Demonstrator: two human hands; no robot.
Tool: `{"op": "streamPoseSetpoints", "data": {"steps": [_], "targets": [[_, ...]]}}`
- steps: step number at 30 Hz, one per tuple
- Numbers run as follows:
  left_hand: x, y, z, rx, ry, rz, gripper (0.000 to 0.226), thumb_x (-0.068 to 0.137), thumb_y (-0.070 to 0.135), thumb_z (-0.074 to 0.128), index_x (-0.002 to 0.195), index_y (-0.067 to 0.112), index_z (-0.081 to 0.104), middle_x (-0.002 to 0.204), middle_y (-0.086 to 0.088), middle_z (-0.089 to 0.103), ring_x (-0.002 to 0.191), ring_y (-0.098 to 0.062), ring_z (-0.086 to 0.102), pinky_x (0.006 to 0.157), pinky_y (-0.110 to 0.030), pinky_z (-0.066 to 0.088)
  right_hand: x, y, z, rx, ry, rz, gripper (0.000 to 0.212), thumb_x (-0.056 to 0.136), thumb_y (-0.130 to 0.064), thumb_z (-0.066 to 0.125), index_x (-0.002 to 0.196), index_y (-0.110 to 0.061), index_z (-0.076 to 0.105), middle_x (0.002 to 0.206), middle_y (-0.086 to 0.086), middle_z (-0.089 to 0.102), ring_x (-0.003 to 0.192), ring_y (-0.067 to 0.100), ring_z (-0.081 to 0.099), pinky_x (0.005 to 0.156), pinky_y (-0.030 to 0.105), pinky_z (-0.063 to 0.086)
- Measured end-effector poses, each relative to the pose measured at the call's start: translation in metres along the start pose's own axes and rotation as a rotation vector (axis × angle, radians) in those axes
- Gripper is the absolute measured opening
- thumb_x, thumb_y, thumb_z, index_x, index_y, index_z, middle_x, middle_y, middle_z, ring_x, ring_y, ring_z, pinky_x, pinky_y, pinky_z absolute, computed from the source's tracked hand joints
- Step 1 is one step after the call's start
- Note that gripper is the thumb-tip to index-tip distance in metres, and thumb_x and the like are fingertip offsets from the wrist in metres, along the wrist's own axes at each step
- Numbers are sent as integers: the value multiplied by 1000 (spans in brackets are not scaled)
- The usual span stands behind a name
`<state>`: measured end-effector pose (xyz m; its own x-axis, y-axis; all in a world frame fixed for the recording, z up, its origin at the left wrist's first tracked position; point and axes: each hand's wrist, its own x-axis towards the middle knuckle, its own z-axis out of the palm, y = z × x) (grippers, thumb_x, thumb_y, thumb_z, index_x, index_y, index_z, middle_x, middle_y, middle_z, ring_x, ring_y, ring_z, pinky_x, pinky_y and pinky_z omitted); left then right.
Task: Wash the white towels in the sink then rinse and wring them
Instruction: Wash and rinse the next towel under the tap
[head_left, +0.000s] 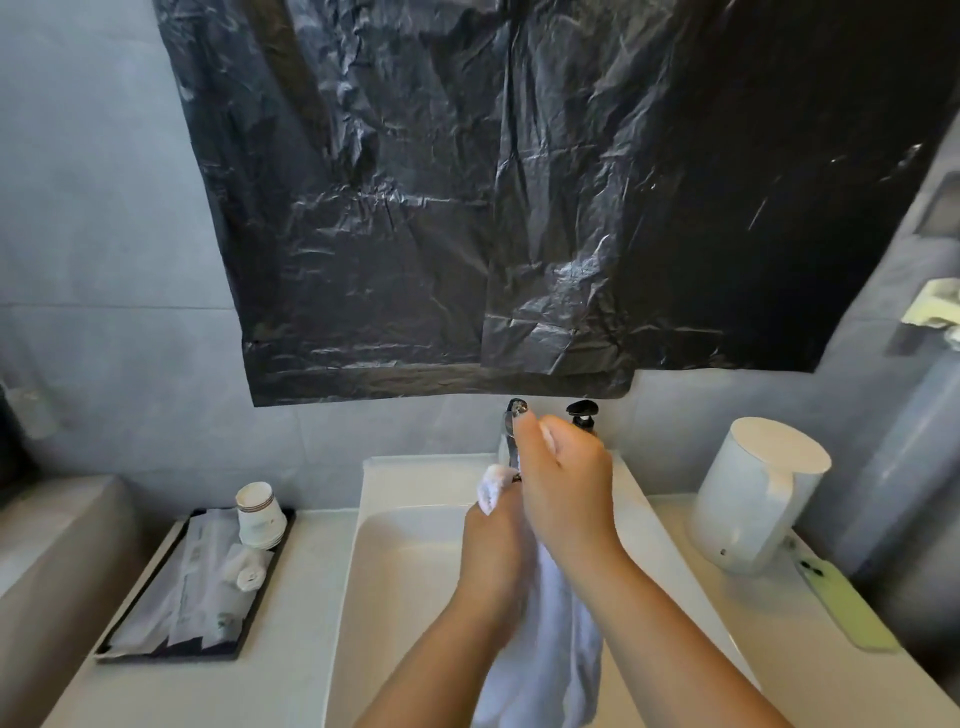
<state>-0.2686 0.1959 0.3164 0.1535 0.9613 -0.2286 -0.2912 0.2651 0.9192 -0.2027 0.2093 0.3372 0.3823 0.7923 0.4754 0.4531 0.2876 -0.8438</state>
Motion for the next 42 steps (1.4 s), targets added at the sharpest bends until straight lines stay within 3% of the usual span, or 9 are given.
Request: {"op": "streamPoseSetpoints", "data": {"steps": [5, 8, 12, 17, 21, 28, 36, 39, 42], "targets": [[19, 13, -3, -71, 82, -42, 18, 91, 23, 59, 84, 8, 64, 74, -14, 65, 71, -24, 63, 62, -31, 49, -13, 37, 3, -62, 25, -115, 46, 98, -23, 51, 57, -35, 36, 45, -11, 45, 52, 1, 49, 47, 8, 33], [30, 22, -6, -167, 154, -73, 27, 91, 29, 61, 97, 4, 68, 87, -15, 73, 84, -28, 70, 80, -37, 54, -31, 71, -2, 2, -95, 102, 47, 100, -19, 48, 55, -28, 36, 46, -14, 46, 47, 2, 39, 50, 14, 30], [28, 18, 2, -173, 154, 12, 24, 89, 32, 63, 84, 9, 67, 74, -10, 70, 71, -24, 66, 72, -34, 53, -21, 67, 1, 156, -55, 263, 45, 99, -18, 48, 56, -21, 37, 49, -11, 39, 54, 6, 35, 54, 24, 31], [21, -12, 10, -57, 149, 25, 40, 89, 21, 58, 50, 21, 52, 48, 2, 48, 50, -13, 49, 52, -25, 38, 14, 15, 7, 180, -74, -116, 43, 92, -32, 48, 54, -14, 36, 49, -5, 35, 52, 8, 34, 50, 34, 30], [31, -3, 3, -214, 110, 61, 28, 90, 20, 56, 63, 16, 51, 55, 1, 52, 58, -17, 52, 54, -27, 44, 0, 46, 10, -74, -109, -384, 40, 98, -33, 44, 60, -21, 43, 51, -14, 35, 47, 6, 37, 44, 24, 33], [32, 9, 1, -249, 202, 12, 30, 94, 28, 57, 99, 2, 70, 85, -16, 72, 83, -29, 71, 80, -41, 56, -9, 75, -1, 100, -203, 187, 45, 98, -30, 47, 55, -20, 39, 49, -9, 42, 52, 6, 36, 55, 31, 32], [24, -3, 30, -286, 110, 137, 28, 85, 9, 60, 64, 15, 42, 51, 5, 44, 48, -4, 49, 60, -15, 41, 1, 39, -8, -30, -135, -448, 45, 101, -34, 43, 60, -15, 46, 53, -13, 37, 47, 7, 37, 43, 24, 33], [29, 7, 20, -355, 101, 27, 11, 84, 12, 54, 74, 7, 51, 66, -10, 50, 62, -24, 56, 58, -29, 45, -5, 80, -17, 40, -116, -201, 41, 98, -35, 43, 58, -28, 37, 51, -13, 39, 48, 6, 36, 47, 23, 29], [31, 8, 18, -295, 146, 38, 37, 72, 23, 66, 98, -3, 68, 84, -18, 66, 79, -28, 66, 78, -40, 53, 0, 83, -19, 32, -204, 70, 46, 99, -27, 47, 56, -15, 38, 48, -8, 40, 50, 6, 33, 51, 30, 28]]}}
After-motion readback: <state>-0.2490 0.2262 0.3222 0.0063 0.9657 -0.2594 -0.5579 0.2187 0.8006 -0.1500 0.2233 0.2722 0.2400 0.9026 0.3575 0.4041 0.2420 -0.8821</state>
